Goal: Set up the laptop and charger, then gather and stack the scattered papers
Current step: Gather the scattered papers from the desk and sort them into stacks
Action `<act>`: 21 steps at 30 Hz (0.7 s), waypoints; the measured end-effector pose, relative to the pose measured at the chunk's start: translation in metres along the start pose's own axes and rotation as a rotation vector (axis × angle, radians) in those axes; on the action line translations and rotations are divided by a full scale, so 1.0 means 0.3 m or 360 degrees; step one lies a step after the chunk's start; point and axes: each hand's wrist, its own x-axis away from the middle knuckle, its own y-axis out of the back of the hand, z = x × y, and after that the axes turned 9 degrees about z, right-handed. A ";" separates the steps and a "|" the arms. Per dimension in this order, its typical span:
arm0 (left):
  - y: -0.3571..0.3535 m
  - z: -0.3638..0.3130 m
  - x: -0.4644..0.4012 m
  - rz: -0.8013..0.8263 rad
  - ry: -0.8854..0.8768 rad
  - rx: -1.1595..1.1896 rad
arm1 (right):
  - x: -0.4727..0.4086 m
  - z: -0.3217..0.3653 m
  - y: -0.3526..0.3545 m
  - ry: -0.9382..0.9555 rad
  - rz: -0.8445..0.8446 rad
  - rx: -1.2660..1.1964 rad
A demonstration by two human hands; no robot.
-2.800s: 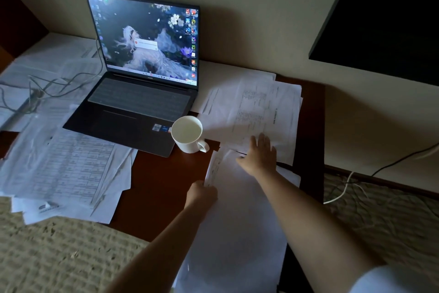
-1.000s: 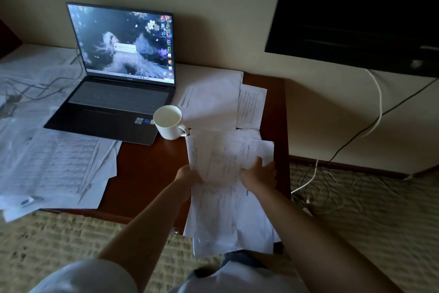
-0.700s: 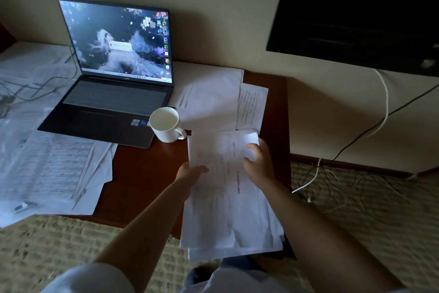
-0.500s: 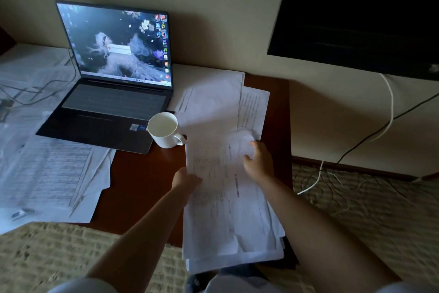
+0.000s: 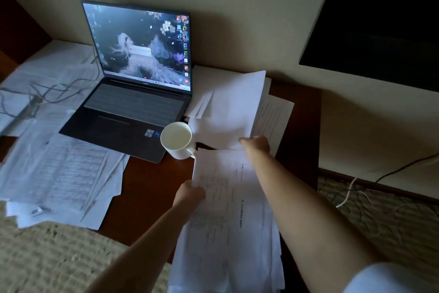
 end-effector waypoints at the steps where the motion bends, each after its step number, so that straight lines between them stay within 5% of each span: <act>1: 0.001 -0.003 -0.002 0.0012 0.0000 0.0010 | 0.007 0.005 -0.002 0.0122 -0.0083 0.0143; 5: -0.001 -0.017 -0.007 0.0043 -0.0029 0.0042 | 0.030 0.041 0.027 0.0567 -0.0843 0.0174; 12: -0.010 0.005 0.010 0.0084 -0.0109 0.0268 | -0.011 -0.073 0.077 0.0210 -0.0468 -0.0741; 17: -0.004 0.055 0.034 0.0088 -0.0485 0.0231 | 0.087 -0.241 0.117 0.0081 -0.0413 -0.0341; 21: -0.017 0.104 0.061 0.0073 -0.0596 0.0142 | 0.268 -0.308 0.174 0.0446 -0.0815 -0.0027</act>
